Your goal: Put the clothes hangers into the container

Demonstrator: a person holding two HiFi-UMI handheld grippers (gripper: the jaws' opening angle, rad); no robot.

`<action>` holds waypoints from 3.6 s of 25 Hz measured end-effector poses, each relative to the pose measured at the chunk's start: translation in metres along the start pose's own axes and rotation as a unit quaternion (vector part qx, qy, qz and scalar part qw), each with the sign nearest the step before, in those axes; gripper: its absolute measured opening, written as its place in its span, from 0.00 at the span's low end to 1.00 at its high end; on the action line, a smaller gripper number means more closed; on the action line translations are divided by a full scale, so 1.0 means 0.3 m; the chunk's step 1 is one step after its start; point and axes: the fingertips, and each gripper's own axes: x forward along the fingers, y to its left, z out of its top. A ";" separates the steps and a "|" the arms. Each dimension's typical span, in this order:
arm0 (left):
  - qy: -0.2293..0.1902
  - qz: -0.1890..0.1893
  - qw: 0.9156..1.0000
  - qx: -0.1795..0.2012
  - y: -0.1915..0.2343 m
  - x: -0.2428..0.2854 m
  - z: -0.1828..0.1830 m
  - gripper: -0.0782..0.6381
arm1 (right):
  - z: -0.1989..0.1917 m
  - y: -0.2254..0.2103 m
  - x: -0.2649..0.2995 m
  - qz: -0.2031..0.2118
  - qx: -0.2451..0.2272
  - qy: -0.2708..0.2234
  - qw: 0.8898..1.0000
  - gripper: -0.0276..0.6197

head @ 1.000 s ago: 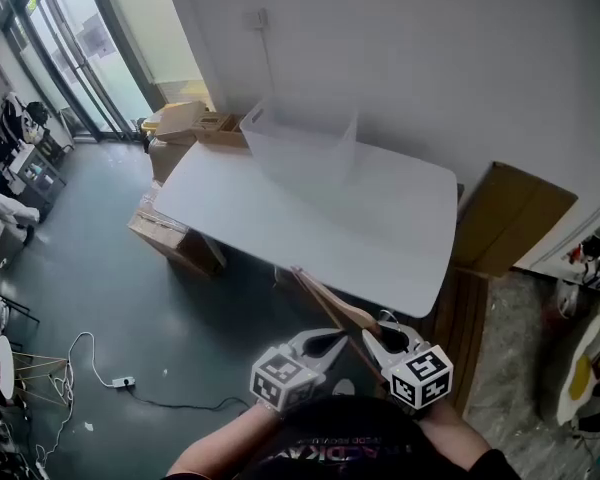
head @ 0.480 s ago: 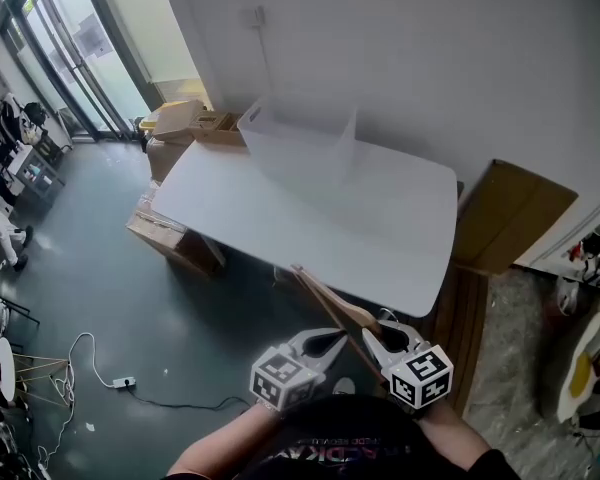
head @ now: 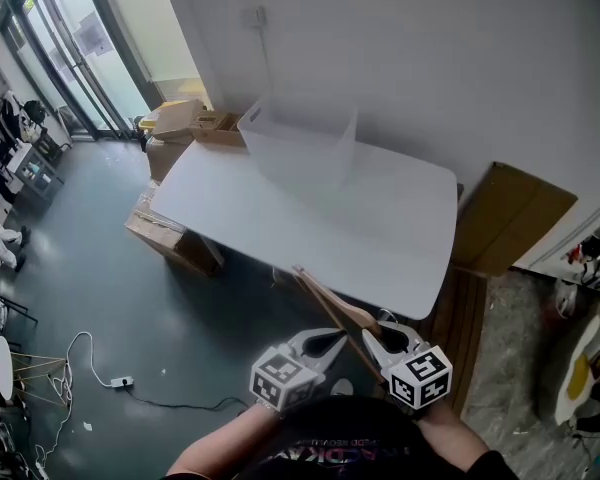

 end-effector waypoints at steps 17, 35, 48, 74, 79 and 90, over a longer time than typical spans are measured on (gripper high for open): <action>-0.002 0.005 1.000 -0.006 0.044 -0.011 -0.002 0.12 | 0.001 -0.008 0.041 -0.001 -0.002 0.008 1.000 0.13; -0.017 0.018 1.000 -0.016 0.194 -0.120 0.046 0.12 | 0.076 0.017 0.177 -0.013 -0.006 0.015 1.000 0.13; -0.031 0.008 0.999 -0.021 0.414 -0.218 0.122 0.12 | 0.197 0.079 0.371 -0.031 -0.012 0.009 0.999 0.13; -0.056 -0.032 0.998 0.004 0.754 -0.401 0.274 0.12 | 0.422 0.204 0.674 -0.082 -0.052 -0.018 0.995 0.13; -0.063 -0.034 0.997 0.023 0.811 -0.437 0.327 0.12 | 0.467 0.230 0.717 -0.087 -0.065 -0.028 0.994 0.13; -0.066 -0.037 0.997 0.015 0.877 -0.402 0.390 0.12 | 0.588 0.184 0.752 -0.084 -0.126 -0.027 0.988 0.13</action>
